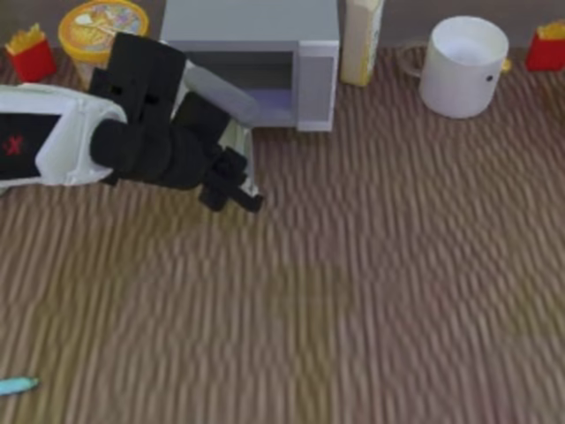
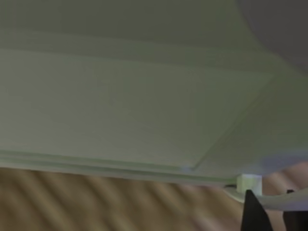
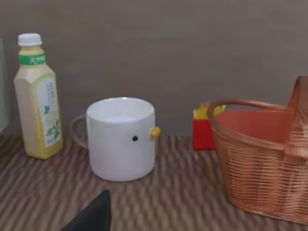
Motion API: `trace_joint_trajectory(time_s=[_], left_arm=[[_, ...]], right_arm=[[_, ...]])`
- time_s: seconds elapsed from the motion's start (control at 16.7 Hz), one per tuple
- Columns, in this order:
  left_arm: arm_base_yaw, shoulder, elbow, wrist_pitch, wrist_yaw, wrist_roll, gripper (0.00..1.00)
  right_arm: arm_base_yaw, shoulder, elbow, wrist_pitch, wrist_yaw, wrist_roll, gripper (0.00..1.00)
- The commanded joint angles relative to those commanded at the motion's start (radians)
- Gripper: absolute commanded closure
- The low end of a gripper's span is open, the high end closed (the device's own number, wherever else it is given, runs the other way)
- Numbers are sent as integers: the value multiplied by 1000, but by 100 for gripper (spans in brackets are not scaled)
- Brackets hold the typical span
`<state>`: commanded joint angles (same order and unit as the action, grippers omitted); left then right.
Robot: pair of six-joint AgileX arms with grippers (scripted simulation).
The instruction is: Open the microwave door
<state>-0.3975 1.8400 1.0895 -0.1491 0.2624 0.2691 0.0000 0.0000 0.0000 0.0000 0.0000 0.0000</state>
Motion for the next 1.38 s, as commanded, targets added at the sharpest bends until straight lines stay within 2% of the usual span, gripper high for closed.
trace_joint_trajectory(time_s=[0.24, 1.38], left_arm=[[19, -7, -7, -9, 25, 39, 100], [19, -7, -7, -9, 25, 39, 100]], right_arm=[[0, 0, 0, 0, 0, 0, 0], [0, 0, 0, 0, 0, 0, 0]])
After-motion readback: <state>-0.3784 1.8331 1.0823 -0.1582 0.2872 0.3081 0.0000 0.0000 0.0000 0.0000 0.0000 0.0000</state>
